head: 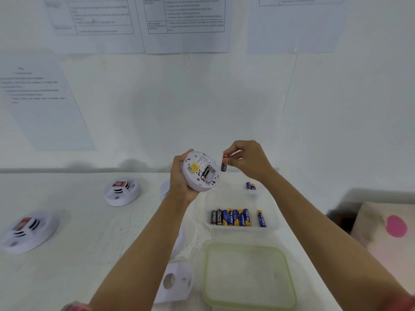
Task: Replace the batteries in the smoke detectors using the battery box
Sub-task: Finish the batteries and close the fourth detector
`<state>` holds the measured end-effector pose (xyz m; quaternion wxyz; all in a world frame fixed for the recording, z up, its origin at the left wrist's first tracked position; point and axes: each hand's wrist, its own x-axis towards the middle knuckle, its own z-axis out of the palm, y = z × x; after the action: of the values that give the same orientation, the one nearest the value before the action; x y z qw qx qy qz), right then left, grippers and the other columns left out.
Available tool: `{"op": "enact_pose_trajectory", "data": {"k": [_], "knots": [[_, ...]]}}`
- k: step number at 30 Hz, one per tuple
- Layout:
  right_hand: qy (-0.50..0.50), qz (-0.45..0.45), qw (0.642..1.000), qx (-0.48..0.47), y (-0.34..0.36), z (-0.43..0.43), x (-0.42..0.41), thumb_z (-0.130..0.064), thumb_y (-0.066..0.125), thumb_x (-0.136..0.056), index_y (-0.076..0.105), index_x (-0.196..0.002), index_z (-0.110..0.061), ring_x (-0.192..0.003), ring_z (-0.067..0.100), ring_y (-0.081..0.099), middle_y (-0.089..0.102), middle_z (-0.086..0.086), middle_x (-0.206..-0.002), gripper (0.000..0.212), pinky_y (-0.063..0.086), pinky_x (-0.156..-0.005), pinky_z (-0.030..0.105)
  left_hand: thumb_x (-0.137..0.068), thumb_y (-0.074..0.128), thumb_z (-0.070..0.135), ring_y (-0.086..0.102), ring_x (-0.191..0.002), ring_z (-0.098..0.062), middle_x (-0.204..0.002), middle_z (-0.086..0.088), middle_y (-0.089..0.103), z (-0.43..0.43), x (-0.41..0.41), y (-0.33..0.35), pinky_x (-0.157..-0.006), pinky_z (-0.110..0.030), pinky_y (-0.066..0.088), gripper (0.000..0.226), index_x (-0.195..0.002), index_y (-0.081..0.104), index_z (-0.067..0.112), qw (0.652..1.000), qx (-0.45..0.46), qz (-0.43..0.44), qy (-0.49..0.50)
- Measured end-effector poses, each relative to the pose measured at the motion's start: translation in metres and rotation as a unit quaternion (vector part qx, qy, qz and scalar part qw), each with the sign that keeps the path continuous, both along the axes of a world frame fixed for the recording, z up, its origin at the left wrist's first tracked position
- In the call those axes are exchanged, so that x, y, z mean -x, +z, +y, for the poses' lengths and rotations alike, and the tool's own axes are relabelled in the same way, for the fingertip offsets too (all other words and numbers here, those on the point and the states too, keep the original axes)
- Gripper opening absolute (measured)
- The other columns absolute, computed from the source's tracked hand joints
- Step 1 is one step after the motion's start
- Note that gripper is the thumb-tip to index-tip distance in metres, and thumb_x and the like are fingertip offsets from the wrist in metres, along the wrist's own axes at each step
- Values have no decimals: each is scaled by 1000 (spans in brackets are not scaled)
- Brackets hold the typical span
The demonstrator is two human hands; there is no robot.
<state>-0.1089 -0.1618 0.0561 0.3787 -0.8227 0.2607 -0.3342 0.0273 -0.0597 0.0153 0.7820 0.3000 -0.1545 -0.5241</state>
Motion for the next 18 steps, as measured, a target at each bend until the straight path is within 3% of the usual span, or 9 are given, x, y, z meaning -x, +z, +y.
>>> {"op": "enact_pose_trajectory", "data": {"k": [3, 6, 9, 12, 14, 16, 18], "knots": [[12, -32, 999, -14, 8, 13, 2, -1, 71, -75, 66, -79, -10, -62, 5, 65, 65, -2, -78, 11, 53, -72, 26, -89, 38, 34, 54, -82, -23, -79, -3, 63, 3, 1, 0, -88, -42, 40, 45, -58, 68, 23, 1000, 9, 10, -4], [3, -39, 999, -24, 8, 24, 0, -2, 72, -76, 67, -82, -6, -59, 1, 64, 66, 2, -80, 9, 52, -70, 21, -83, 43, 33, 54, -82, -23, -76, -3, 63, 7, 3, 0, -88, -42, 40, 38, -57, 69, 22, 1000, 25, 9, -13], [-24, -31, 999, -27, 3, 34, -3, -5, 74, -74, 68, -88, -1, -65, 15, 63, 66, 7, -78, 16, 54, -73, 29, -70, 51, 33, 54, -84, -24, -84, -5, 60, 12, 6, 1, -89, -42, 40, 22, -62, 68, 22, 999, 48, 16, -13], [-43, -24, 998, -45, -2, 43, -4, -7, 76, -73, 66, -88, -3, -65, 14, 61, 63, 2, -69, 19, 56, -79, 36, -75, 50, 31, 53, -85, -25, -92, -7, 57, 14, 5, -2, -90, -44, 39, 17, -73, 64, 22, 999, 51, 18, -7], [-50, -19, 998, -40, -4, 49, -6, -9, 76, -73, 67, -85, -4, -68, 17, 62, 67, 8, -73, 15, 56, -79, 38, -78, 47, 31, 54, -86, -25, -95, -7, 58, 15, 4, -4, -90, -45, 40, 17, -78, 62, 23, 998, 57, 18, -9], [-62, -23, 997, -31, -4, 53, -7, -9, 75, -74, 68, -84, -1, -70, 17, 62, 70, 15, -82, 14, 56, -78, 34, -73, 49, 32, 55, -87, -26, -96, -7, 59, 18, 5, -5, -88, -47, 41, 17, -79, 62, 24, 998, 66, 17, -8], [-71, -13, 997, -16, -5, 57, -6, -10, 74, -76, 70, -84, 1, -67, 12, 61, 71, 15, -85, 15, 52, -70, 15, -70, 50, 33, 56, -89, -27, -97, -7, 61, 21, 6, -5, -89, -48, 41, 19, -83, 61, 26, 997, 76, 14, -10]]}}
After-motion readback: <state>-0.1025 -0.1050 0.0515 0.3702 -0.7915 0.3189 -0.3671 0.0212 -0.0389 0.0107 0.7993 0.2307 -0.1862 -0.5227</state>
